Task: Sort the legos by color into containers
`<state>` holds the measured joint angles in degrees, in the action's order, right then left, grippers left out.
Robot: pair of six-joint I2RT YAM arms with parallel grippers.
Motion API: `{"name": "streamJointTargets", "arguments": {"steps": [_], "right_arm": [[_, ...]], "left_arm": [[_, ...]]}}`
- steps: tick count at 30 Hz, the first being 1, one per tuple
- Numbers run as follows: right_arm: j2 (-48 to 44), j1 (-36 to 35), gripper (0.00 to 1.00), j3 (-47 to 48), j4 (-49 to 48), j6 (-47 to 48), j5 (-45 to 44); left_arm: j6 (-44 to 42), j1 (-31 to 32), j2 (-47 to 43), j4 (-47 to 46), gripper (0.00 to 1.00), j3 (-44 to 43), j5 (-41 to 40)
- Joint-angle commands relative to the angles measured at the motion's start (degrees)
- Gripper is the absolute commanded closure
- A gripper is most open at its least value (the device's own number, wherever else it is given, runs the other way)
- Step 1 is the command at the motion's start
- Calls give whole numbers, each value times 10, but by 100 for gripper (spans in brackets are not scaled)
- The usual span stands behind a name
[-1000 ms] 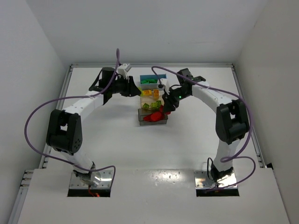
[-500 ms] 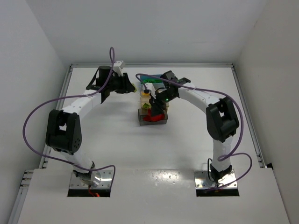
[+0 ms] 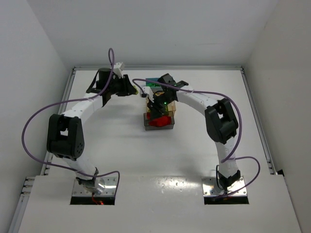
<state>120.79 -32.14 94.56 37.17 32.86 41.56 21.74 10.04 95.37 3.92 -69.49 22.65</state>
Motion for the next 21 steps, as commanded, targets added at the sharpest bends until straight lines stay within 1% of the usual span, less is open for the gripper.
{"name": "streamJointTargets", "arguments": {"steps": [1,2,9,10,12,13,15,16,17,21], "right_arm": [[9,-6,73,33,-27,-4,-4],[15,-12,64,33,-27,-4,-4],[15,-17,37,39,-27,-10,-15],[8,-17,35,39,-27,-10,-15],[-5,-17,34,33,-27,-10,-15],[-12,-17,34,27,-27,-10,-21],[-42,-17,34,22,-32,-23,-33],[-56,-17,34,7,-41,-30,-33],[-86,-4,34,0,-55,-46,-43],[-151,28,34,-53,-92,-74,-87]], "left_arm": [[7,-13,-25,-13,74,7,5],[7,-13,-25,-13,74,7,11],[17,-31,-18,-13,74,12,23],[17,-31,-18,-13,74,12,23],[23,-31,-11,-19,74,7,28],[28,-31,-11,-24,74,7,43],[35,-31,-5,-43,74,7,55],[42,-23,2,-49,74,2,63],[42,-17,12,-49,74,-4,63],[42,21,45,-49,74,-36,77]]}}
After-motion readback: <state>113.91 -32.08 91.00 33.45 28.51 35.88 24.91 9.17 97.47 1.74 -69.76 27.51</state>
